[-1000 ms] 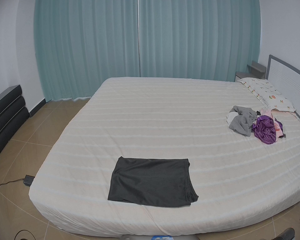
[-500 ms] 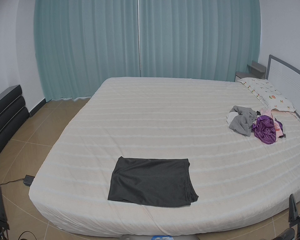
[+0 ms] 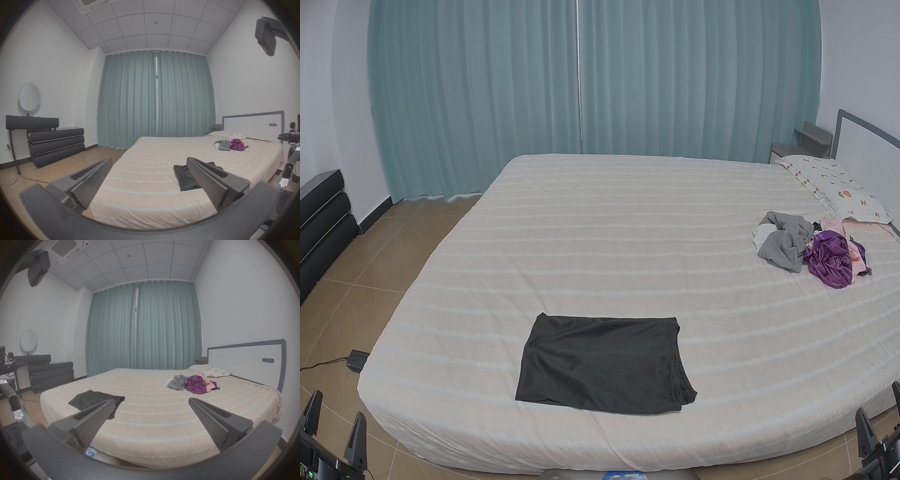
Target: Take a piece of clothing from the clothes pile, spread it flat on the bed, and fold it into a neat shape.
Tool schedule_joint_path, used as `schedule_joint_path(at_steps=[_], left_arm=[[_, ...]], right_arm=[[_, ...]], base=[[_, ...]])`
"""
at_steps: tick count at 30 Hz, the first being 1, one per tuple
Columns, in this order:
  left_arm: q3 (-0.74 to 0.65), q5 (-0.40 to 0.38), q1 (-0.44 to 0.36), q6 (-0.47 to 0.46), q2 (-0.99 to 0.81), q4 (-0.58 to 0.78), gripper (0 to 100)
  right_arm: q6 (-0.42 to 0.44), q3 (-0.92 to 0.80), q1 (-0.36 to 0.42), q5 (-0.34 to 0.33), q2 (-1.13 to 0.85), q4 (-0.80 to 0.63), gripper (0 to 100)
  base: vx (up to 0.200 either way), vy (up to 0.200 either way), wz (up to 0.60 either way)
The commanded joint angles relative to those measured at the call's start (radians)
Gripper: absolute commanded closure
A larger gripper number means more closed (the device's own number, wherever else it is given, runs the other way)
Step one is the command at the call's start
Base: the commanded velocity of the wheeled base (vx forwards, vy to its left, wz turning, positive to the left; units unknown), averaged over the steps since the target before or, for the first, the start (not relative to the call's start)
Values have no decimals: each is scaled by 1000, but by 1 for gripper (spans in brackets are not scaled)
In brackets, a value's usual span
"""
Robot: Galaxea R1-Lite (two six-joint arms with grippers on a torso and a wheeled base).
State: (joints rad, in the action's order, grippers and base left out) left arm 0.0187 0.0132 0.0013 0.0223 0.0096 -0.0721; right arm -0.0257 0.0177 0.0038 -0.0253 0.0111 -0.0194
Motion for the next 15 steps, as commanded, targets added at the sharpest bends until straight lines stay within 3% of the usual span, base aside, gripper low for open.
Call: schedule_joint_path(at_steps=[1,9,13,15], left_arm=[[-19,59,0,1,-10,6,0],[-19,-52,0,68,-10,6,0],[-19,-32,0,57,-10,6,0],[-19,53,0,56,-10,5,0]], right_arm=[[12,-16,1,4,-11,18,0],[10,-16,1,4,-11,18,0],[12,-16,1,4,-11,18,0],[13,-16,1,4,-11,18,0]], base=[[0,0,0],[0,0,0],[0,0,0],[0,0,0]])
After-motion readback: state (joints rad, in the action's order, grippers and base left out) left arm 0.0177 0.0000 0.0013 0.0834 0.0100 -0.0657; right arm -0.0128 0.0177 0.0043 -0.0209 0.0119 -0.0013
